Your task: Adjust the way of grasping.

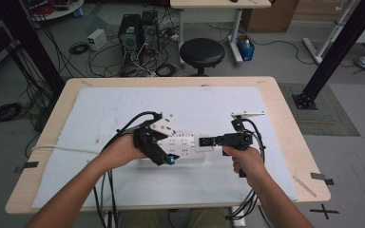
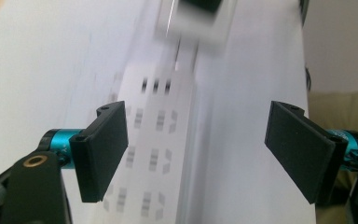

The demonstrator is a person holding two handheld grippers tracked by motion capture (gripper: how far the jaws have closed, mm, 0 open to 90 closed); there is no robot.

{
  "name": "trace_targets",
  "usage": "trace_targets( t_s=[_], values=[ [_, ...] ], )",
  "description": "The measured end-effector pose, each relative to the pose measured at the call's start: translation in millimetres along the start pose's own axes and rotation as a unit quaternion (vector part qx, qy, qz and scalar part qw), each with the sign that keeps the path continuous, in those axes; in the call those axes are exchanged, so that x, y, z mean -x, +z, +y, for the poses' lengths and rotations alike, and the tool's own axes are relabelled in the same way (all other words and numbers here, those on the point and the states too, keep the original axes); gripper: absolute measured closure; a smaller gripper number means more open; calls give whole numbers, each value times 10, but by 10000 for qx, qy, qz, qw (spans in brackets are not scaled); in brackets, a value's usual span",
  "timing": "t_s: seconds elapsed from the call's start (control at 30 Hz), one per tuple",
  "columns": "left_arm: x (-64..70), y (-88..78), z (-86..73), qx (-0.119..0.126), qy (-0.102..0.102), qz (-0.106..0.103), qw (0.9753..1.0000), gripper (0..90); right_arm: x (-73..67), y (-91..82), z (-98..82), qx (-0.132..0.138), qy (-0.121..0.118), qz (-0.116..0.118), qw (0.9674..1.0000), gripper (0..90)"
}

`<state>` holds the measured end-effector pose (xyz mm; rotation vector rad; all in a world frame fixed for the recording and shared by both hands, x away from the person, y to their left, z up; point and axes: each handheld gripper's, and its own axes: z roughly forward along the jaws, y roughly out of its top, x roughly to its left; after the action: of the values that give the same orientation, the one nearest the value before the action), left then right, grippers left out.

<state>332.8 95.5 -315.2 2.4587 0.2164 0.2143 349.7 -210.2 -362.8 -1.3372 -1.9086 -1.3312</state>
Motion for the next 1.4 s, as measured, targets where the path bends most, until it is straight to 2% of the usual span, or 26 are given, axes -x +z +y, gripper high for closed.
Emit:
trace_targets(
  t_s=[0.03, 0.17, 0.27, 0.3, 0.4, 0.43, 0.47, 0.5, 0.57, 0.6, 0.63, 0.67, 0.7, 0.8, 0.83, 0.87, 0.93, 0.97, 1.0, 1.03, 1.07, 1.1, 1.13, 1.27, 1.37, 1.4],
  values=[
    [0, 0, 0, 0, 0, 0, 10000, 213, 20, -37, 2, 40, -112, -86, 9999, 618],
    [-111, -148, -274, -220, -436, 101, 9988, 213, 31, -127, 14, 78, -477, -486, 9976, 618],
    [-182, -296, -437, -504, -649, 241, 9963, 213, 6, -200, 43, -13, -989, -1012, 9899, 618],
    [-182, -296, -437, -504, -649, 241, 9963, 213, 6, -200, 43, -13, -989, -1012, 9899, 618],
    [-270, -396, -536, -633, -947, 245, 9932, 213, -23, -264, 80, -220, -1379, -1413, 9801, 619],
    [-317, -458, -590, -708, -1131, 261, 9907, 213, -35, -280, 83, -275, -1467, -1531, 9769, 619],
    [-317, -458, -590, -708, -1131, 261, 9907, 213, -35, -280, 83, -275, -1467, -1531, 9769, 619],
    [-336, -483, -614, -732, -1181, 283, 9899, 213, -53, -327, 91, -456, -1702, -1771, 9683, 619],
    [-357, -531, -652, -846, -1171, 341, 9889, 213, -72, -373, 96, -660, -1932, -1947, 9594, 619],
    [-374, -550, -674, -929, -1158, 300, 9885, 213, -72, -373, 96, -660, -1932, -1947, 9594, 619],
    [-382, -559, -695, -1014, -1142, 213, 9880, 213, -101, -417, 97, -861, -2223, -2240, 9450, 619],
    [-388, -561, -721, -1094, -1076, 140, 9881, 213, -101, -417, 97, -861, -2223, -2240, 9450, 619],
    [-399, -560, -746, -1187, -1037, 72, 9875, 213, -139, -467, 94, -970, -2418, -2505, 9324, 619],
    [-422, -573, -796, -1445, -934, -7, 9851, 213, -209, -542, 93, -1109, -2660, -2661, 9198, 619],
    [-422, -581, -803, -1486, -893, 8, 9849, 213, -209, -542, 93, -1109, -2660, -2661, 9198, 619],
    [-419, -591, -809, -1469, -865, 36, 9853, 213, -247, -584, 99, -1231, -2823, -2840, 9080, 619],
    [-408, -640, -815, -1448, -745, 116, 9866, 213, -272, -621, 107, -1349, -2941, -3011, 8970, 619],
    [-408, -640, -815, -1448, -745, 116, 9866, 213, -272, -621, 107, -1349, -2941, -3011, 8970, 619],
    [-413, -666, -811, -1554, -685, 145, 9854, 213, -280, -638, 110, -1414, -2997, -3083, 8917, 619],
    [-408, -676, -815, -1570, -745, 201, 9846, 213, -287, -666, 118, -1559, -3060, -3254, 8810, 619],
    [-415, -692, -821, -1613, -774, 255, 9835, 213, -287, -666, 118, -1559, -3060, -3254, 8810, 619],
    [-411, -700, -831, -1586, -888, 334, 9828, 213, -285, -682, 122, -1613, -3109, -3321, 8758, 619],
    [-415, -713, -842, -1586, -926, 386, 9822, 213, -275, -714, 134, -1621, -3113, -3343, 8747, 619],
    [-396, -751, -884, -1521, -1004, 521, 9819, 213, -250, -743, 155, -1621, -3031, -3312, 8787, 618],
    [-381, -770, -898, -1530, -971, 543, 9819, 213, -258, -727, 150, -1646, -3048, -3314, 8776, 618],
    [-362, -762, -902, -1436, -1078, 605, 9819, 213, -269, -716, 147, -1662, -3035, -3288, 8787, 618]
  ],
)
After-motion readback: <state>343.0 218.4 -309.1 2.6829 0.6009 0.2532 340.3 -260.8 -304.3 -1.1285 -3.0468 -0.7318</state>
